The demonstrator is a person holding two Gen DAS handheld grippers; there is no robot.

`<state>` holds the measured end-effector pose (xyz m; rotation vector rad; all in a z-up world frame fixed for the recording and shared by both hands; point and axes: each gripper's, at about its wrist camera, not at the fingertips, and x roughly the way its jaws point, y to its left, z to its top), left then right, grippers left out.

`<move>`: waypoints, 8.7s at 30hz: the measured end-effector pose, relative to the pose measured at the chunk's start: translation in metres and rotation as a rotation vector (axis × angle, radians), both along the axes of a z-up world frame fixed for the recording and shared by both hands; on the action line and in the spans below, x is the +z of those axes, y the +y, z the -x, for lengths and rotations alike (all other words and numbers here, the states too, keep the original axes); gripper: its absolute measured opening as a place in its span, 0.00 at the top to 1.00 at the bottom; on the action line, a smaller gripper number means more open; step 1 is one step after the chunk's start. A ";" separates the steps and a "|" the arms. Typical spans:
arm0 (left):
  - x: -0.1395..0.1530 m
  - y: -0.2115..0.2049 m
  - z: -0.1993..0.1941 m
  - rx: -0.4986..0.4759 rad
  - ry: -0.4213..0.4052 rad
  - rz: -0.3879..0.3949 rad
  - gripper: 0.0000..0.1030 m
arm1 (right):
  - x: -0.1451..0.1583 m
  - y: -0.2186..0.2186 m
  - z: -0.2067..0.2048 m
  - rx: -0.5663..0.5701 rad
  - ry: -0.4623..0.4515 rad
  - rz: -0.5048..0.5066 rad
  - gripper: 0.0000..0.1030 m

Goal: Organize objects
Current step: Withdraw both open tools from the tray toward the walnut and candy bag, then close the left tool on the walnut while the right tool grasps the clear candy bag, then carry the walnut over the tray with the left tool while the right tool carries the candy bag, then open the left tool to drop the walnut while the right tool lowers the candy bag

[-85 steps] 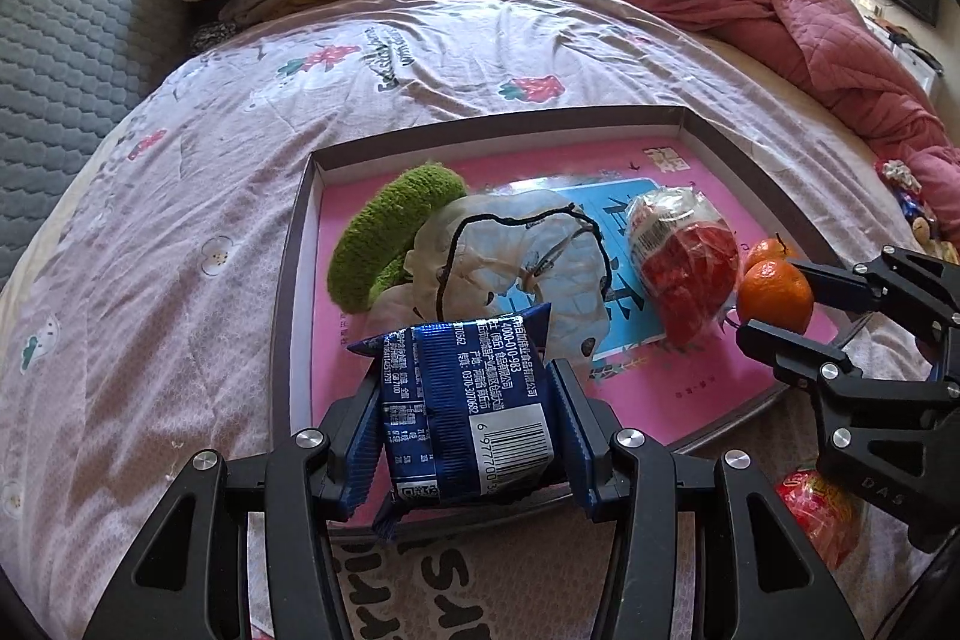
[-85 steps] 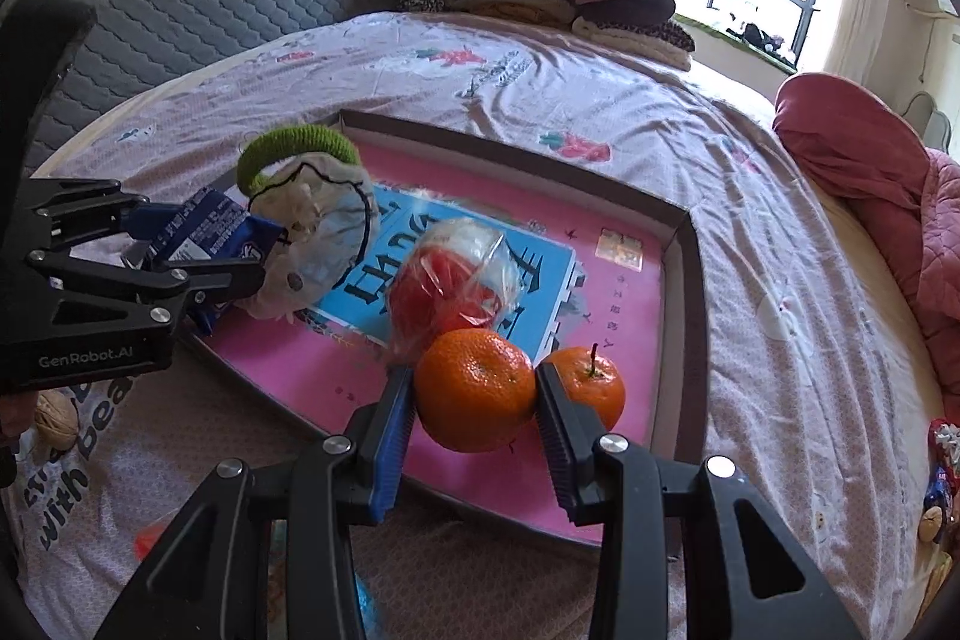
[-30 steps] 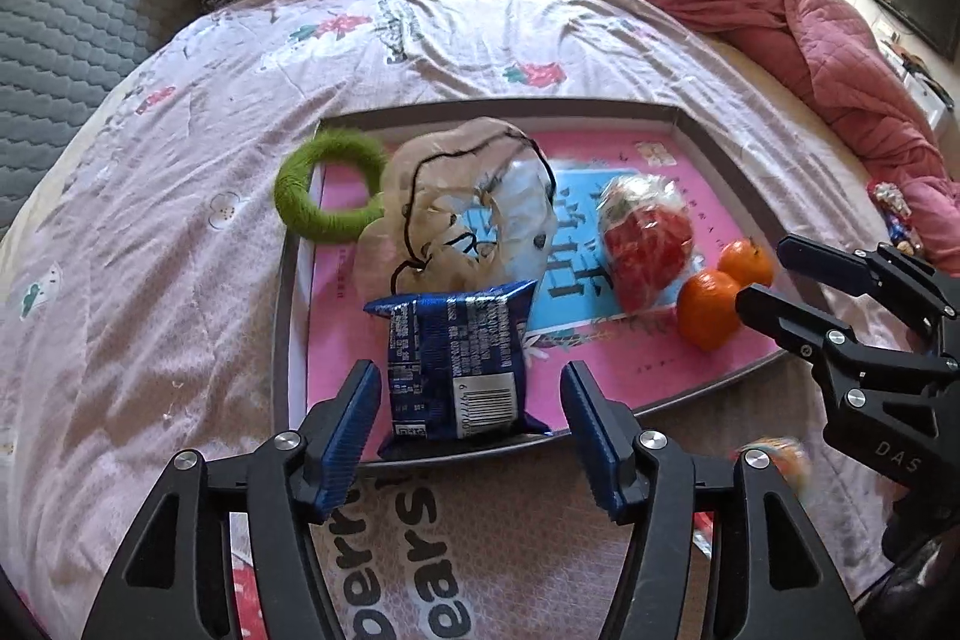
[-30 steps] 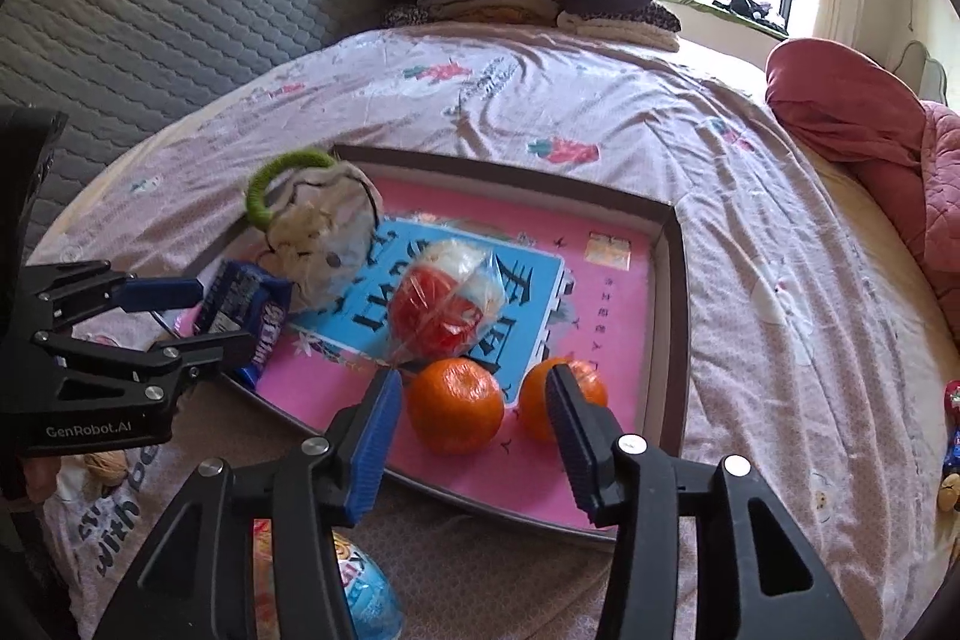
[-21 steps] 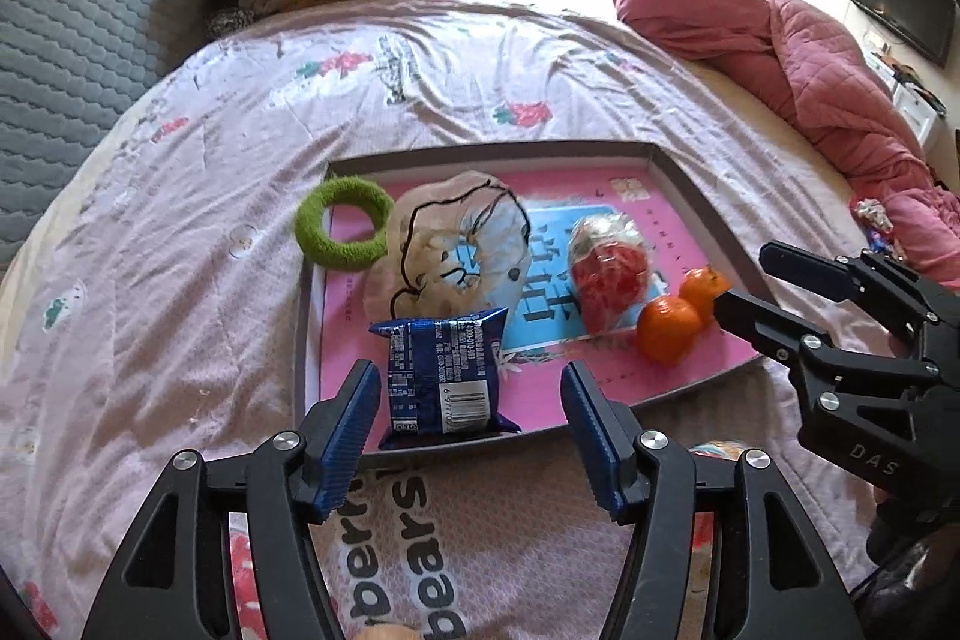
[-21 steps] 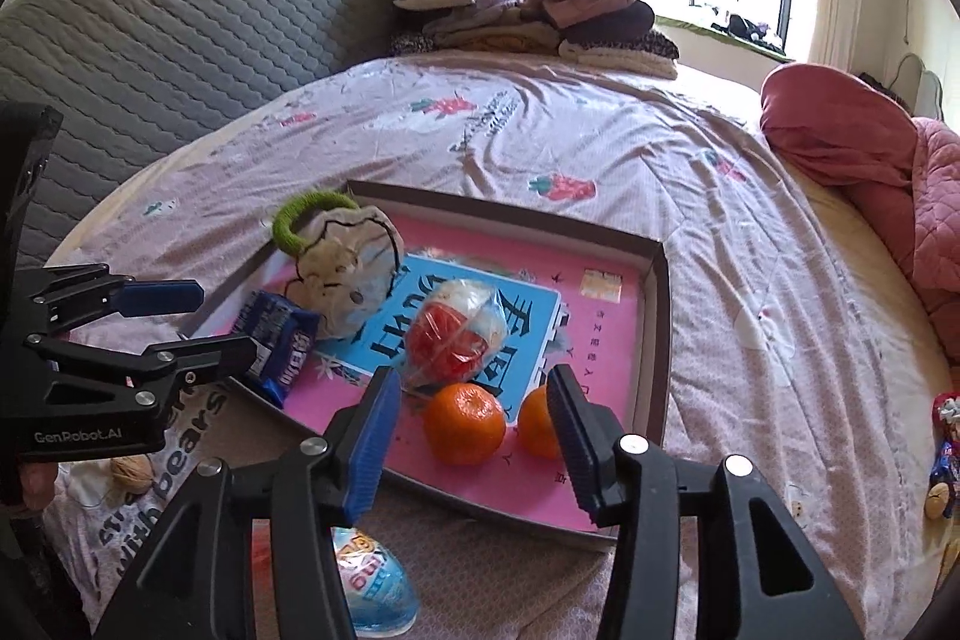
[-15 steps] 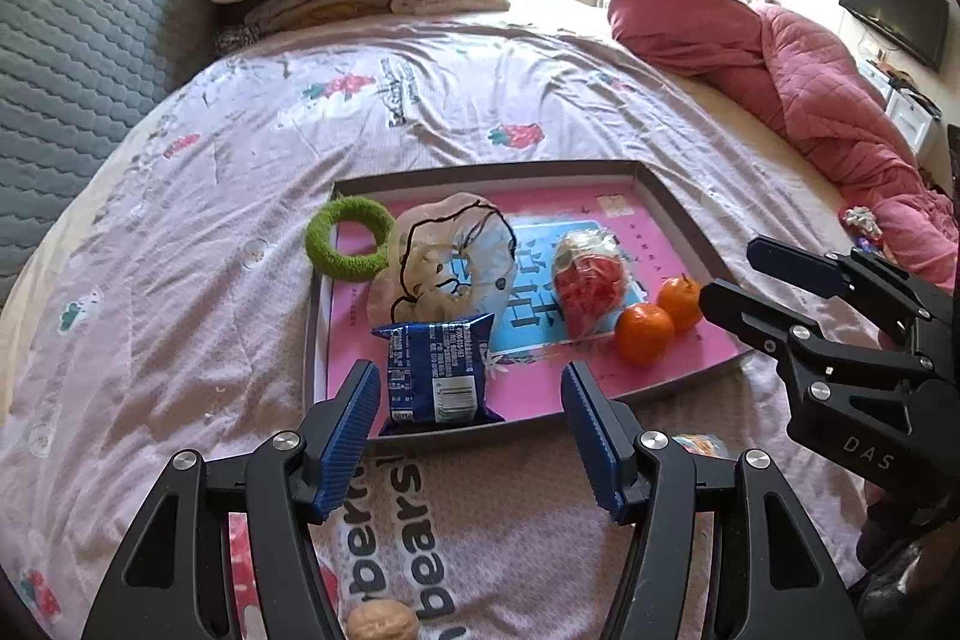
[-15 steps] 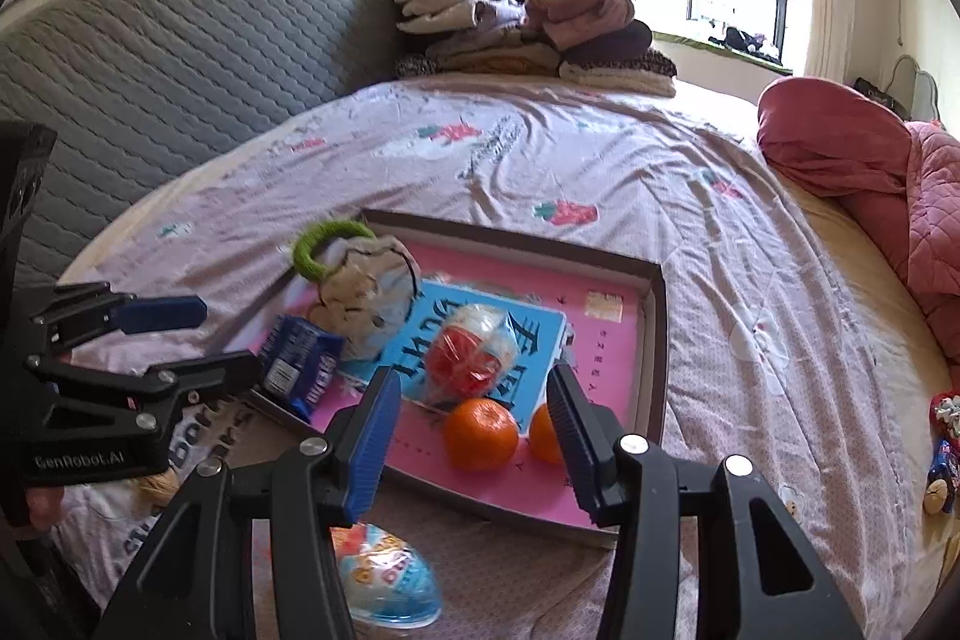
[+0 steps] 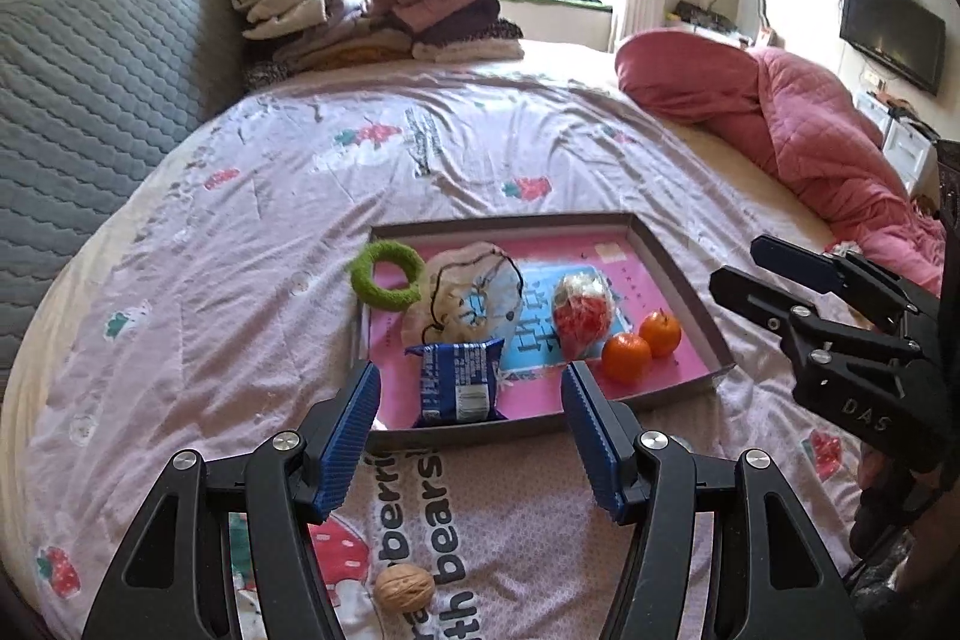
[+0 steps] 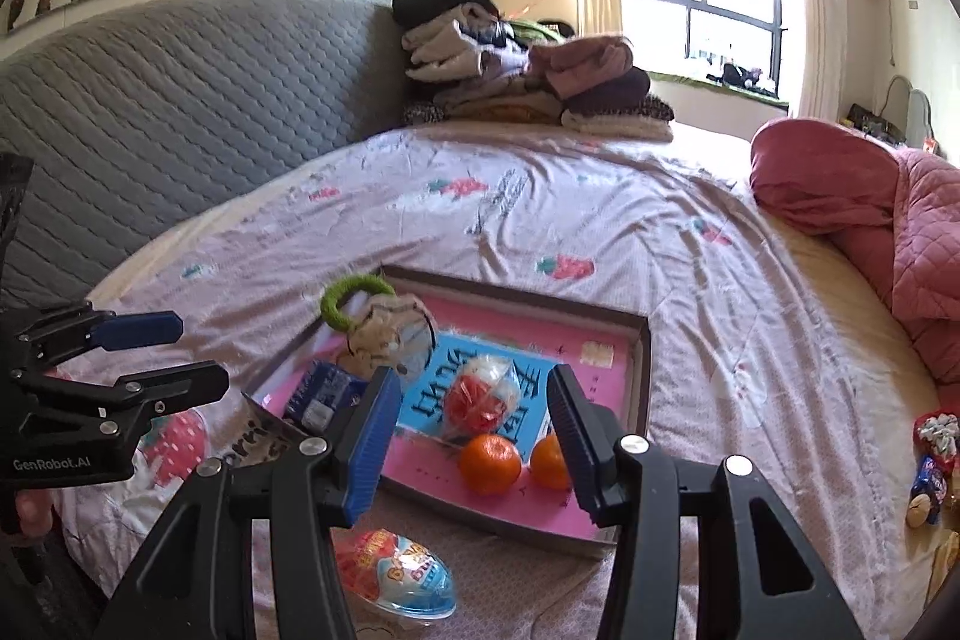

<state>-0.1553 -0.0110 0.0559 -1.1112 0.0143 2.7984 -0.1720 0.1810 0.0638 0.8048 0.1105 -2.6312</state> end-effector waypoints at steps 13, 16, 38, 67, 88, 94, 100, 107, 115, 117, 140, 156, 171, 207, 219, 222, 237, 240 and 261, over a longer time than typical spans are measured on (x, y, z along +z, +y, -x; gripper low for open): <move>0.034 -0.010 -0.035 0.025 0.126 0.007 0.32 | 0.039 0.004 -0.036 0.033 0.124 0.073 0.38; 0.035 -0.014 -0.043 0.023 0.131 0.001 0.31 | 0.038 0.000 -0.041 0.033 0.120 0.068 0.38; 0.002 -0.038 -0.084 0.015 0.121 -0.024 0.29 | -0.003 -0.007 -0.087 0.049 0.110 -0.001 0.33; -0.089 -0.037 -0.082 -0.020 -0.035 0.021 0.29 | -0.067 -0.021 -0.084 0.046 -0.037 -0.108 0.32; -0.135 -0.051 -0.058 -0.068 -0.087 0.010 0.37 | -0.104 -0.033 -0.058 0.054 -0.086 -0.193 0.32; -0.142 -0.049 -0.050 -0.082 -0.097 0.020 0.50 | -0.112 -0.039 -0.047 0.059 -0.093 -0.213 0.32; -0.144 -0.045 -0.048 -0.096 -0.097 0.020 0.66 | -0.118 -0.042 -0.036 0.062 -0.119 -0.216 0.33; -0.141 -0.040 -0.050 -0.097 -0.082 0.042 0.67 | -0.120 -0.042 -0.034 0.076 -0.131 -0.193 0.44; -0.128 -0.036 -0.055 -0.095 -0.045 0.042 0.67 | -0.108 -0.039 -0.038 0.077 -0.101 -0.143 0.44; -0.123 -0.034 -0.053 -0.094 -0.044 0.030 0.67 | -0.103 -0.038 -0.039 0.071 -0.089 -0.132 0.44; -0.038 0.019 -0.013 -0.057 0.077 -0.004 0.67 | -0.019 0.002 -0.044 -0.014 0.079 -0.027 0.44; 0.013 0.039 0.036 -0.031 0.158 -0.010 0.67 | 0.018 0.016 -0.011 -0.029 0.176 -0.028 0.44; -0.007 0.055 0.073 -0.043 0.133 0.005 0.67 | 0.014 0.020 0.023 -0.058 0.179 -0.054 0.44; -0.090 0.070 0.097 -0.052 0.004 0.056 0.67 | -0.068 0.025 0.048 -0.066 -0.032 -0.164 0.44; -0.107 0.081 0.101 -0.075 -0.006 0.088 0.67 | -0.088 0.023 0.048 -0.056 -0.079 -0.188 0.44; -0.112 0.082 0.102 -0.077 -0.006 0.095 0.67 | -0.091 0.022 0.047 -0.054 -0.081 -0.195 0.44; -0.132 0.089 0.105 -0.094 -0.053 0.124 0.66 | -0.102 0.017 0.044 -0.050 -0.059 -0.265 0.44; -0.132 0.090 0.106 -0.094 -0.056 0.132 0.63 | -0.106 0.016 0.045 -0.054 -0.063 -0.283 0.44; -0.116 0.079 0.102 -0.099 -0.062 0.057 0.42 | -0.100 0.033 0.052 -0.077 -0.125 -0.153 0.42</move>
